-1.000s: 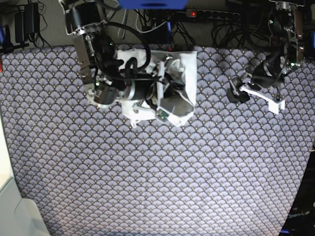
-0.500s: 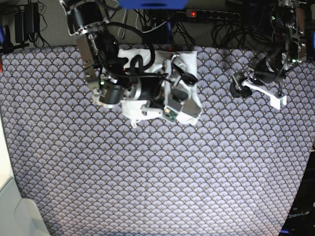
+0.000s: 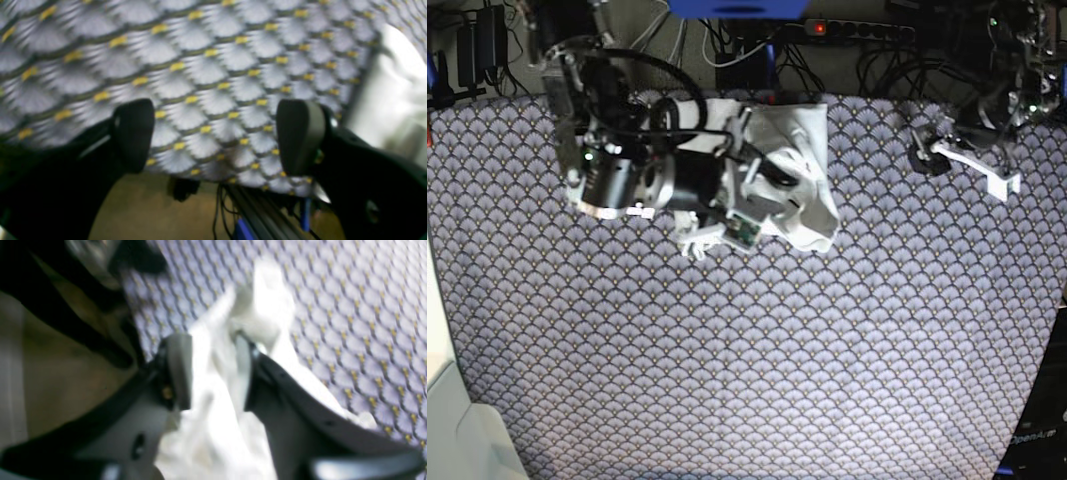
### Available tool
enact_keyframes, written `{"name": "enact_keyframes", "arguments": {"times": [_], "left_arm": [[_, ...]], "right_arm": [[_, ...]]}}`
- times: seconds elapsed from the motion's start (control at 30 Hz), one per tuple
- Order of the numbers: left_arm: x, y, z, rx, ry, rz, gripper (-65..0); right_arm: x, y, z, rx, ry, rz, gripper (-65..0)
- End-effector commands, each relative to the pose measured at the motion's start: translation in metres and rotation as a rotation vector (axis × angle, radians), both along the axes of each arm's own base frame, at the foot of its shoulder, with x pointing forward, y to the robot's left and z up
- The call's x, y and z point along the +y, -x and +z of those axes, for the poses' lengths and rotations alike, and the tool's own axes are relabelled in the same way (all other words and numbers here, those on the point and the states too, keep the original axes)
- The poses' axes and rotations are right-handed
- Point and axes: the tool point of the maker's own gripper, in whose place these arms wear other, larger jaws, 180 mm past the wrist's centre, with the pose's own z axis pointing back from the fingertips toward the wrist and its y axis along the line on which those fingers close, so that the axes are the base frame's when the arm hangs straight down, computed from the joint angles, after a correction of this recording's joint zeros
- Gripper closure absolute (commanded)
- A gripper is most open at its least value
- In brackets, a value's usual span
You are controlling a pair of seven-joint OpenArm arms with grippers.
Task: Fold the T-shirt properly
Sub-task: 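Lift the strip end with the right gripper and fold it over the bundle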
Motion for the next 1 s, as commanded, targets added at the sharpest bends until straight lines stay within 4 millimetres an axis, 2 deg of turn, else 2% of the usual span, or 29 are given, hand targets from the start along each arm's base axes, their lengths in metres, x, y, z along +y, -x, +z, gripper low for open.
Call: {"name": "enact_keyframes", "arguments": {"times": [0.0, 0.13, 0.27, 0.33, 0.4, 0.47, 0.6, 0.73, 0.97], "left_arm": [[0.005, -0.009, 0.011, -0.042, -0.011, -0.002, -54.7], [0.005, -0.009, 0.011, -0.042, -0.010, -0.001, -48.9], [0.003, -0.010, 0.013, -0.046, -0.009, -0.008, -34.6], [0.000, -0.012, 0.017, -0.061, -0.009, -0.016, -26.3], [-0.002, -0.014, 0.020, -0.070, -0.007, -0.022, -18.5], [-0.002, -0.014, 0.021, -0.072, -0.007, -0.023, -13.0], [-0.003, -0.014, 0.021, -0.070, -0.006, -0.023, -8.6], [-0.008, -0.006, 0.018, -0.025, 0.011, -0.043, -7.7], [-0.017, -0.006, 0.021, -0.032, 0.036, -0.046, -7.7]], "right_arm": [[-0.002, -0.005, 0.012, -0.040, -0.022, 0.004, -15.6], [-0.045, -0.019, 0.002, -0.031, 0.030, -0.107, -8.0], [-0.094, -0.032, -0.004, -0.018, 0.055, -0.268, -4.2], [-0.113, -0.032, -0.009, -0.003, 0.067, -0.324, -4.1], [-0.120, -0.027, -0.016, 0.023, 0.072, -0.347, -4.1], [-0.117, -0.019, -0.022, 0.047, 0.071, -0.340, -4.1], [-0.098, -0.008, -0.025, 0.073, 0.000, -0.330, -4.1], [-0.080, 0.001, -0.026, 0.097, -0.056, -0.318, -4.4], [-0.029, 0.026, -0.024, 0.129, -0.100, -0.167, -4.4]]}}
